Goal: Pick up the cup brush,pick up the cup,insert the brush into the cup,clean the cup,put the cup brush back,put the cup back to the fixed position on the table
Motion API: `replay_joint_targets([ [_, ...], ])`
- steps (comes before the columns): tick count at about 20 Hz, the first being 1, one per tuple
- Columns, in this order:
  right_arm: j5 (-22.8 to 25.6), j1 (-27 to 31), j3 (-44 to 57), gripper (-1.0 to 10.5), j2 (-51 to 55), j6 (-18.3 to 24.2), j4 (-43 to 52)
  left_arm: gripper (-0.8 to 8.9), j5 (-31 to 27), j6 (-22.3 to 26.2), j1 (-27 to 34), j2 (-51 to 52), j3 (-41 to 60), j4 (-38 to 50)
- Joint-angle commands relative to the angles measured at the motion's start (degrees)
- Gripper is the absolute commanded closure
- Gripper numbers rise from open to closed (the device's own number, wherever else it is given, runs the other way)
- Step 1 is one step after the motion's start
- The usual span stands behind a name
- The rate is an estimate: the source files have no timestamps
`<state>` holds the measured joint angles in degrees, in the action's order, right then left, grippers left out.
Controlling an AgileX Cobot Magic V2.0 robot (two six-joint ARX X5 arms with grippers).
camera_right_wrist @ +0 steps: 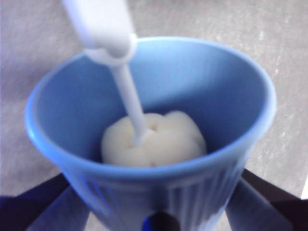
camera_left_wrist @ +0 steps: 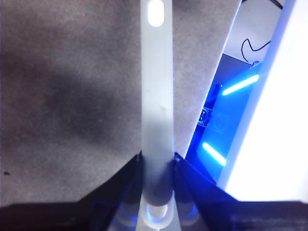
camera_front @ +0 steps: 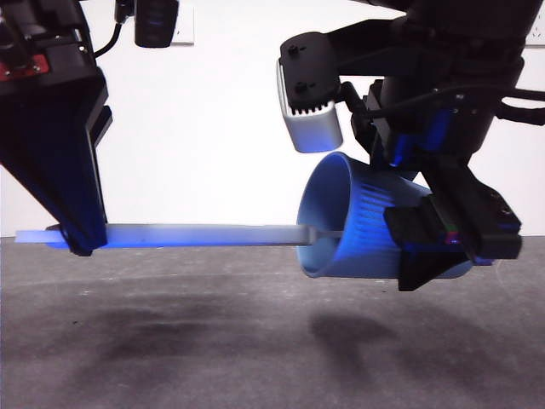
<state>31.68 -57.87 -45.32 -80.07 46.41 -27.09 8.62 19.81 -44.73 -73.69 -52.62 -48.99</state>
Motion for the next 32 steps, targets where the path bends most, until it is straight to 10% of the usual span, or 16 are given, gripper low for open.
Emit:
replay_joint_targets([
  [1, -1.03, -1.16, -0.17, 9.6, -0.28, 0.59, 1.05, 8.22, 0.44, -3.02, -1.25, -0.15, -0.33, 3.41],
  [17, 5.75, 6.71, -0.17, 9.6, -0.28, -0.02, -3.06, 8.22, -6.78, -2.08, 0.98, 3.10, -0.33, -7.61],
  [32, 3.56, -2.97, -0.20, 9.6, -0.28, -0.07, 0.81, 8.22, -2.64, -5.18, -3.93, 1.11, -0.33, 1.22],
])
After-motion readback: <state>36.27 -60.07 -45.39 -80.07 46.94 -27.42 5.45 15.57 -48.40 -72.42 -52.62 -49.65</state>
